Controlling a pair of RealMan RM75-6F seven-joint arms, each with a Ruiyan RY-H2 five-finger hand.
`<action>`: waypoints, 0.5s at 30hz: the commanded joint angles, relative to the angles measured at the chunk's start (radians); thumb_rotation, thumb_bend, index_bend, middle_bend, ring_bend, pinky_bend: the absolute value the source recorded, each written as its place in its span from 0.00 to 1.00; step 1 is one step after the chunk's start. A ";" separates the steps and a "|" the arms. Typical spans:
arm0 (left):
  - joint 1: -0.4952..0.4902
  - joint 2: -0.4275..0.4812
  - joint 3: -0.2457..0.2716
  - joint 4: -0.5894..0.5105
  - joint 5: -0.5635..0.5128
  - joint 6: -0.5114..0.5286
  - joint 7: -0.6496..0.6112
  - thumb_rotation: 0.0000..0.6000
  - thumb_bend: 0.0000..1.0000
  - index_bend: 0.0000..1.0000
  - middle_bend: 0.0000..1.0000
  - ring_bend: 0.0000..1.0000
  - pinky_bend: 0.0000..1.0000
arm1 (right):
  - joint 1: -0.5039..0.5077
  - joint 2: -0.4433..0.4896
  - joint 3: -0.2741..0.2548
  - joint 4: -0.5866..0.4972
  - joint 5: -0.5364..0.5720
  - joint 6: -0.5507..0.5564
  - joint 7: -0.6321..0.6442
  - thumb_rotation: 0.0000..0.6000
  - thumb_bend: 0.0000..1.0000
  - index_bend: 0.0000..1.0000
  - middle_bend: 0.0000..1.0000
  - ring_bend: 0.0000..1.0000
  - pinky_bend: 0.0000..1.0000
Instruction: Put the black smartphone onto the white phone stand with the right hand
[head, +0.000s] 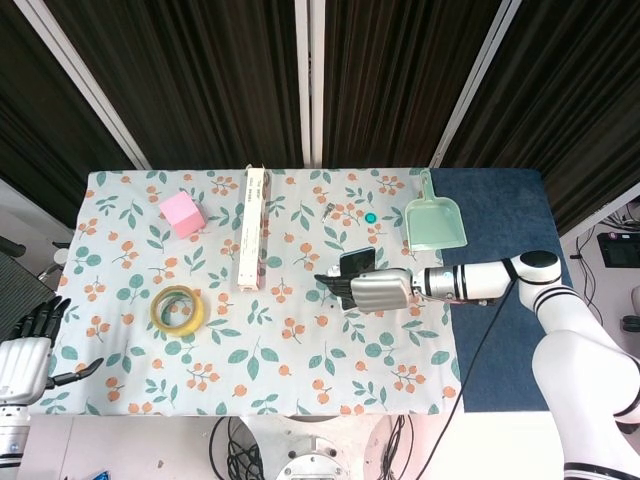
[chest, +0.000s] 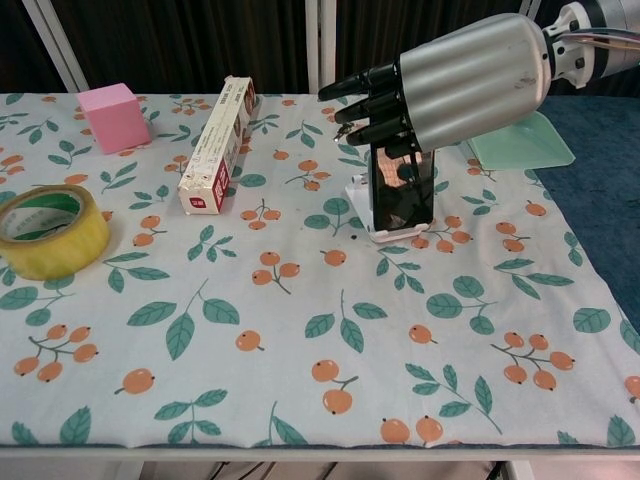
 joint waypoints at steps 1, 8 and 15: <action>0.000 0.000 0.000 0.000 0.000 0.000 0.001 0.43 0.08 0.02 0.04 0.07 0.16 | 0.000 -0.004 -0.001 0.004 0.004 0.004 0.002 1.00 0.39 0.52 0.20 0.13 0.00; 0.001 0.000 0.000 0.000 -0.002 -0.001 0.000 0.43 0.08 0.02 0.04 0.07 0.16 | -0.003 -0.008 -0.013 0.013 0.015 -0.001 0.005 1.00 0.38 0.46 0.16 0.08 0.00; 0.001 0.002 0.000 -0.002 -0.001 -0.001 -0.002 0.43 0.08 0.02 0.04 0.07 0.16 | -0.007 0.024 0.013 -0.027 0.050 0.048 -0.007 1.00 0.30 0.00 0.00 0.00 0.00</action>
